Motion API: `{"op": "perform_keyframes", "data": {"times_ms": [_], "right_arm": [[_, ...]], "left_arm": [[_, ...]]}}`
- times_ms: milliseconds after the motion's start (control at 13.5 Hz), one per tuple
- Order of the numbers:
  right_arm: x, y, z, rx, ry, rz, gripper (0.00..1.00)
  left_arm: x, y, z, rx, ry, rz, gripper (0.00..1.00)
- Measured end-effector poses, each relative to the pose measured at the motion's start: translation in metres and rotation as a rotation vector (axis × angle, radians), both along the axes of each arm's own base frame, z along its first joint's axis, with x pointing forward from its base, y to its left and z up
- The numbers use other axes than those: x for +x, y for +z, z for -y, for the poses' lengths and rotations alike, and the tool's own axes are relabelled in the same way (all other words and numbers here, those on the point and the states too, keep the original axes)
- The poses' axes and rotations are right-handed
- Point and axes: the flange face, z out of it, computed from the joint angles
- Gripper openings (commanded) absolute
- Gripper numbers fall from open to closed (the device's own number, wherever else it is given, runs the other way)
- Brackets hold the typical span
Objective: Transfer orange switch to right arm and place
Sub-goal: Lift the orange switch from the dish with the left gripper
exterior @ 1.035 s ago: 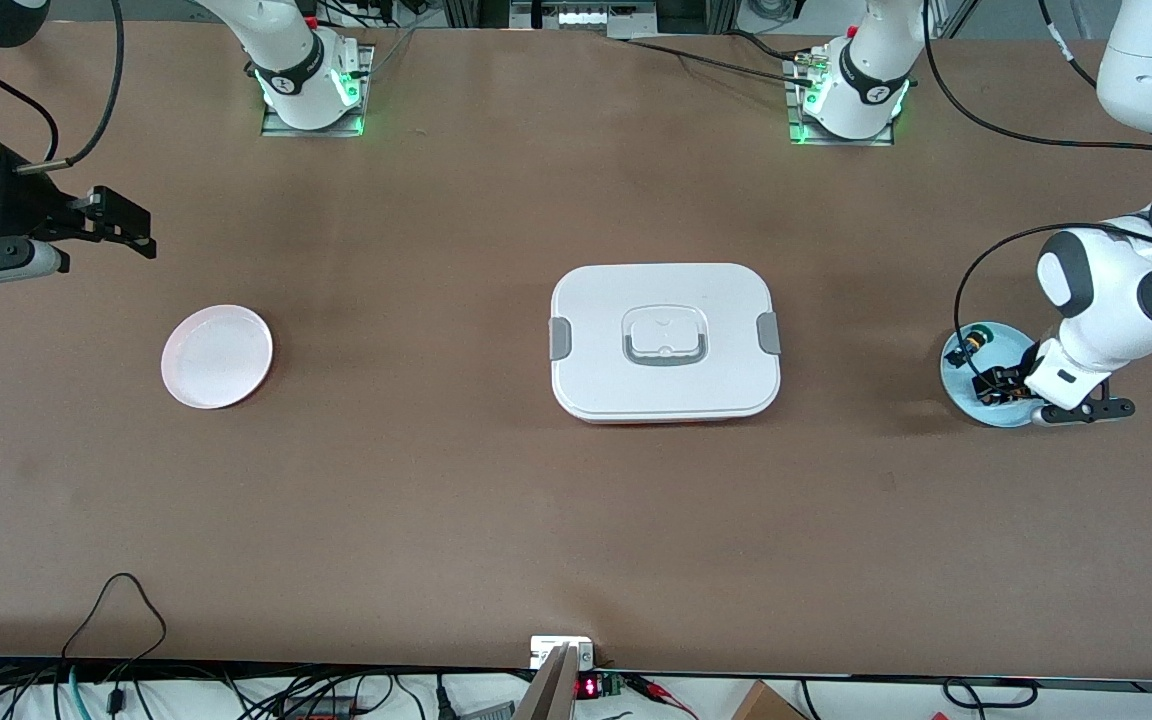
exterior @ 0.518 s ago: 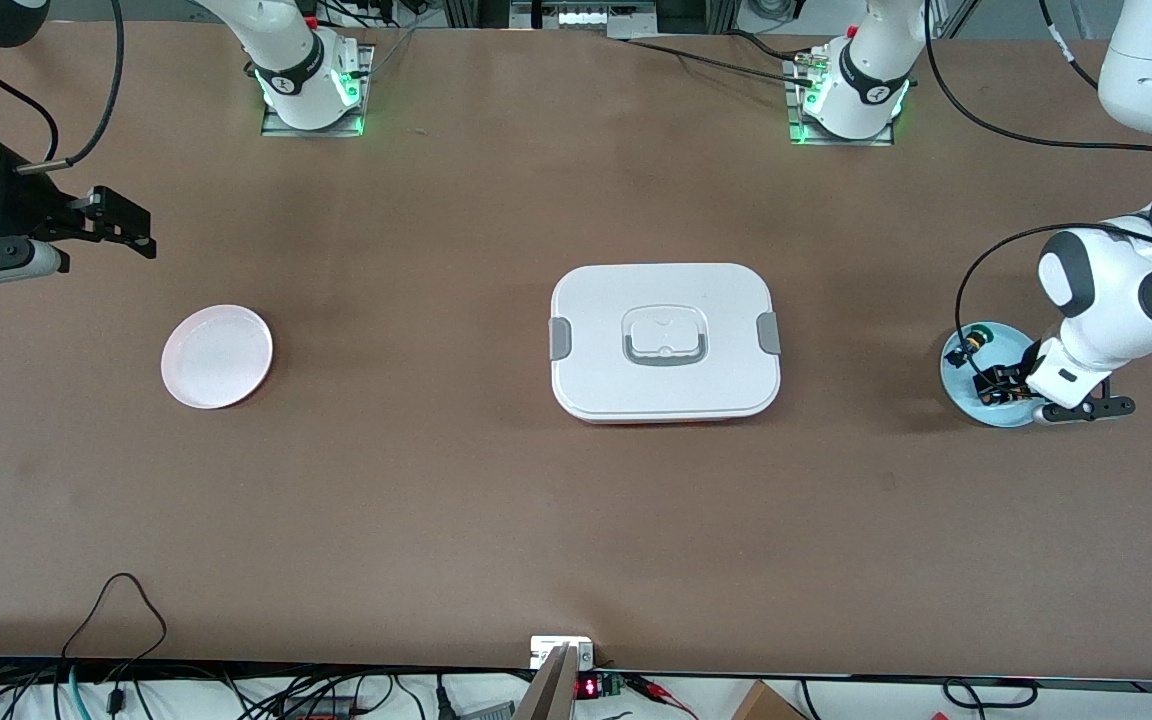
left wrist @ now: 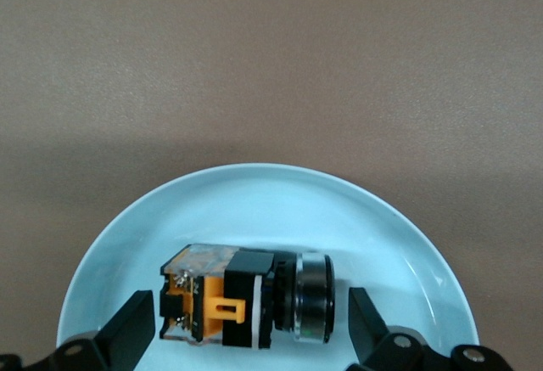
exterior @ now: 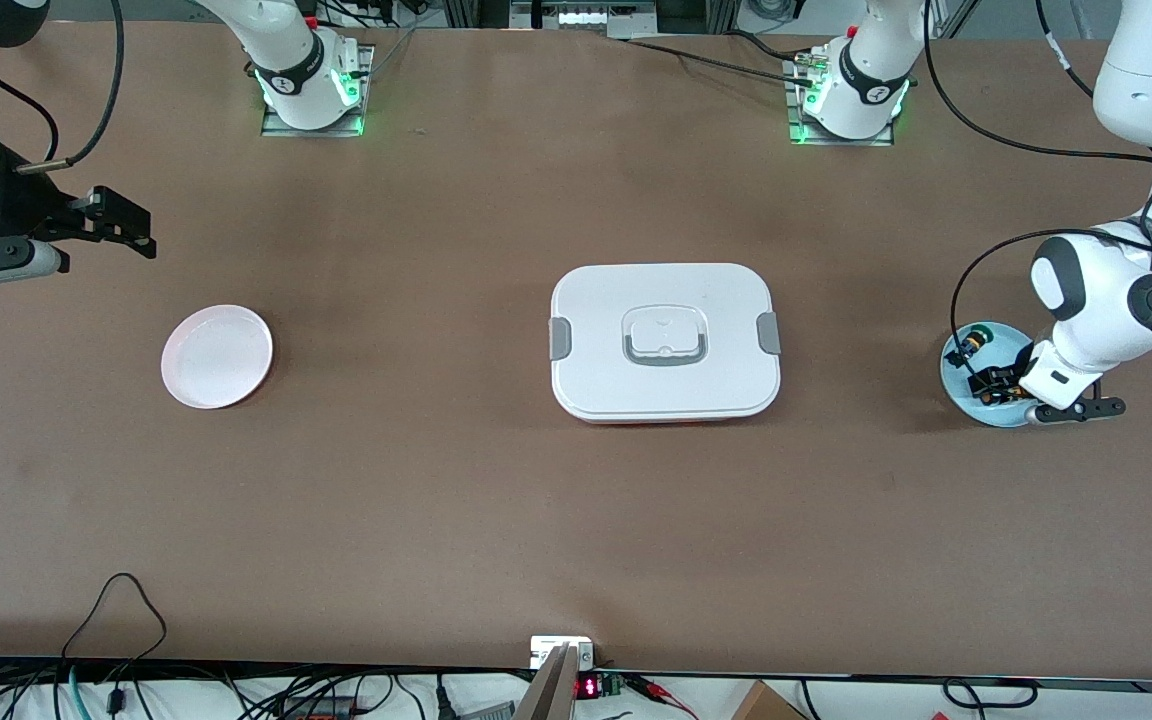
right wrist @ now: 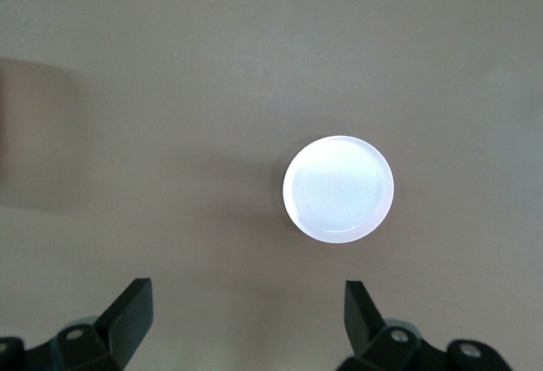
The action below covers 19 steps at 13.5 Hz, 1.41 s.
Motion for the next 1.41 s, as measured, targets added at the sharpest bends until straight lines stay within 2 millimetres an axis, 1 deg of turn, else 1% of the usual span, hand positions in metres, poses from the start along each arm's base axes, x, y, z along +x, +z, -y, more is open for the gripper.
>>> {"op": "perform_keyframes", "data": {"times_ms": [222, 296, 518, 666, 740, 961, 1035, 1183, 1257, 1331, 1405], "right_arm": [[0.0, 0.0, 0.0, 0.0, 0.0, 0.0, 1.0], [0.0, 0.0, 0.0, 0.0, 0.0, 0.0, 1.0], [0.0, 0.0, 0.0, -0.001, 0.0, 0.0, 1.0], [0.0, 0.0, 0.0, -0.001, 0.0, 0.0, 1.0], [0.0, 0.0, 0.0, -0.002, 0.0, 0.0, 1.0], [0.0, 0.0, 0.0, -0.002, 0.0, 0.0, 1.0], [0.0, 0.0, 0.0, -0.002, 0.0, 0.0, 1.0], [0.0, 0.0, 0.0, -0.002, 0.0, 0.0, 1.0], [0.0, 0.0, 0.0, -0.002, 0.0, 0.0, 1.0], [0.0, 0.0, 0.0, -0.003, 0.0, 0.0, 1.0], [0.0, 0.0, 0.0, -0.004, 0.0, 0.0, 1.0]], "left_arm": [[0.002, 0.002, -0.001, 0.002, 0.0, 0.005, 0.95], [0.002, 0.002, -0.001, 0.002, 0.0, 0.006, 0.88], [0.002, 0.001, -0.001, 0.001, 0.0, 0.004, 0.7], [0.002, 0.0, -0.001, 0.001, 0.001, 0.005, 0.53], [0.003, 0.001, -0.001, 0.002, 0.0, 0.008, 0.47], [0.005, 0.001, 0.0, 0.002, -0.001, 0.011, 0.41], [0.007, 0.003, 0.001, 0.002, -0.004, 0.015, 0.36], [0.013, 0.01, 0.006, -0.005, -0.011, 0.001, 0.31], [0.016, 0.019, 0.01, -0.015, -0.016, -0.033, 0.28], [0.02, 0.03, 0.016, -0.029, -0.021, -0.079, 0.24], [0.023, 0.044, 0.02, -0.042, -0.025, -0.133, 0.21]]}}
